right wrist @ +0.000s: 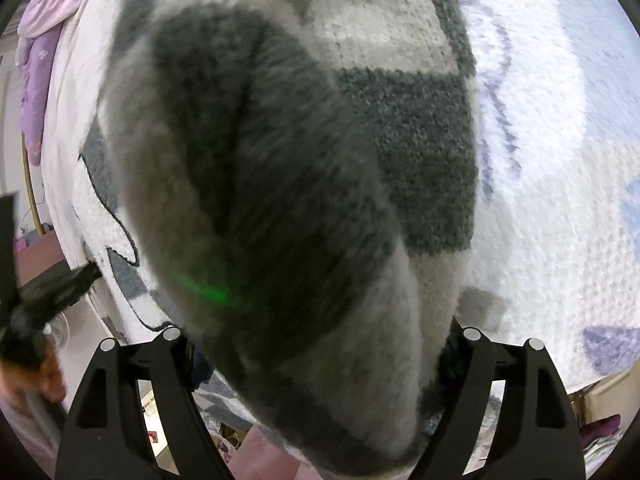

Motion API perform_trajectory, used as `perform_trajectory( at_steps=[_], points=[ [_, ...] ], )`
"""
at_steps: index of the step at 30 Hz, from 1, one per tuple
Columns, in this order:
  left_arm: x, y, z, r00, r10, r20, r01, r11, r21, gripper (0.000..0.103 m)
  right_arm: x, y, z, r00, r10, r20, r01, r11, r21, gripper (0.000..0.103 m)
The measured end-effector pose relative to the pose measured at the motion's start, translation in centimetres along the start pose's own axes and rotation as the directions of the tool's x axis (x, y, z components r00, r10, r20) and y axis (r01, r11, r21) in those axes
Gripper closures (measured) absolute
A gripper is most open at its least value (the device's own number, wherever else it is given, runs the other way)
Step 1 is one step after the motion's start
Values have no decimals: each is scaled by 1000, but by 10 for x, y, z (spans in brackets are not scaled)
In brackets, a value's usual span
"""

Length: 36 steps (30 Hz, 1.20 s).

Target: Fold large clothes

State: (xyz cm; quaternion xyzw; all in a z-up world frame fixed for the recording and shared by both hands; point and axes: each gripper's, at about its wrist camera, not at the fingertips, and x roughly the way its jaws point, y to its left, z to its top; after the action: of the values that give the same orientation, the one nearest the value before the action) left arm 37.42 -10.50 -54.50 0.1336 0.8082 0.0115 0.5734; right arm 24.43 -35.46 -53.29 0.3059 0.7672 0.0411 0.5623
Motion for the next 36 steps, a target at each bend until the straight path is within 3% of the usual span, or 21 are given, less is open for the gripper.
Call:
perform_trajectory(
  at_steps=[1, 2, 4, 6, 8, 9, 13, 15, 18, 19, 21, 23, 24, 25, 27, 28, 29, 33, 36],
  points=[
    [-7, 8, -8, 993, -121, -1, 121, 991, -53, 103, 1, 4, -1, 1000, -1, -2, 1, 1000, 2, 25],
    [-7, 21, -20, 972, -236, 16, 236, 963, -132, 103, 1, 4, -1, 1000, -2, -6, 2, 1000, 0, 25],
    [21, 25, -32, 971, -234, 35, 237, 962, -137, 103, 3, 8, 4, 1000, 6, -7, -6, 1000, -11, 22],
    [34, 24, -21, 966, -243, 90, 252, 961, -115, 102, 3, 11, 0, 1000, 4, 4, -4, 999, -41, 20],
    [30, 28, -10, 962, -273, 26, 274, 952, -139, 102, 3, 15, -4, 1000, 5, 26, -4, 999, -42, 20],
    [25, 33, -10, 956, -293, 30, 294, 940, -173, 102, 1, 18, -7, 1000, 4, 30, -3, 999, -44, 20],
    [14, 21, -51, 957, -265, 115, 278, 952, -124, 103, 0, 20, -11, 999, -1, 47, 3, 999, -40, 20],
    [30, 19, -58, 942, -271, 200, 297, 948, -115, 102, 0, 20, -13, 998, 3, 62, 1, 998, -62, 18],
    [31, 43, -38, 914, -388, 114, 403, 900, -165, 102, 6, 22, -17, 996, 7, 88, 1, 997, -82, 16],
    [25, 46, -40, 909, -397, 127, 414, 898, -153, 103, 6, 23, -18, 996, 3, 94, 5, 997, -81, 16],
    [14, 37, -76, 916, -355, 189, 378, 920, -104, 103, 5, 22, -22, 993, 3, 115, 6, 997, -79, 16],
    [41, 21, -115, 905, -402, 135, 418, 901, -116, 103, 3, 26, -30, 990, 4, 143, 7, 997, -80, 16],
    [66, 8, -130, 919, -384, 88, 392, 913, -115, 103, 4, 27, -33, 988, 3, 155, 10, 997, -80, 15],
    [83, 1, -144, 916, -362, 173, 382, 919, -97, 102, 5, 28, -36, 987, -1, 162, 14, 996, -83, 15],
    [79, 4, -158, 890, -380, 251, 416, 903, -109, 103, 6, 29, -42, 984, -1, 178, 18, 995, -93, 14],
    [77, 12, -168, 869, -419, 263, 463, 875, -138, 103, 6, 29, -45, 982, 3, 187, 15, 995, -98, 14],
    [79, 20, -176, 863, -436, 253, 481, 863, -152, 103, 6, 30, -50, 981, 6, 193, 14, 995, -102, 14],
    [92, 18, -211, 907, -392, 154, 412, 902, -130, 103, 10, 38, -44, 981, -4, 195, 22, 996, -92, 14],
    [62, 17, -205, 901, -383, 203, 413, 901, -135, 103, 10, 39, -43, 983, -6, 184, 23, 996, -90, 15]
  ],
)
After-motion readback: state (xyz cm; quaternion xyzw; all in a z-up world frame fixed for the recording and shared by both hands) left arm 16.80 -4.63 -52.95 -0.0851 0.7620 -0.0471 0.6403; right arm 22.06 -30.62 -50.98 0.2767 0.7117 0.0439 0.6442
